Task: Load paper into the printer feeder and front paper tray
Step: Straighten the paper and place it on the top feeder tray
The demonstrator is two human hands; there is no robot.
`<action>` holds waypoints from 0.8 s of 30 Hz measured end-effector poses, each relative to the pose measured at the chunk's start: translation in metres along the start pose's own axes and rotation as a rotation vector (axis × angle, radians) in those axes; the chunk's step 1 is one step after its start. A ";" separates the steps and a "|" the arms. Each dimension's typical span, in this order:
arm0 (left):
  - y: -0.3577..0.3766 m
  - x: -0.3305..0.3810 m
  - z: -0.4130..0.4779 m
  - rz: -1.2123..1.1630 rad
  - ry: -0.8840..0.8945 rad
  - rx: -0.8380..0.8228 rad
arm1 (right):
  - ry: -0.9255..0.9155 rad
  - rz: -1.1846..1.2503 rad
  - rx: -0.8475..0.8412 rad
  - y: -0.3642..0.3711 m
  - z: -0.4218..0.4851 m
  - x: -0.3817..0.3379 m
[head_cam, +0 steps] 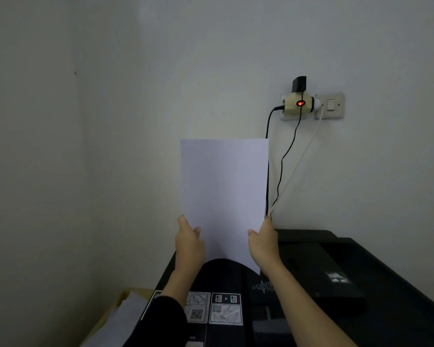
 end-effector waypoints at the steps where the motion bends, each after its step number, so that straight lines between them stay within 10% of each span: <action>1: -0.001 0.001 0.001 -0.002 0.001 0.000 | -0.008 0.003 0.011 0.001 0.001 0.000; 24: -0.033 0.028 -0.003 0.373 -0.079 -0.083 | 0.101 -0.060 0.056 -0.011 -0.014 -0.014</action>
Point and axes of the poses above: each hand's wrist, its own z-axis towards the middle knuckle, its own y-axis out of the palm, x = y × z, the point moved 5 cm from there along z, towards the middle knuckle, and after that the axes turned 15 degrees about y, right-handed, at the moved point
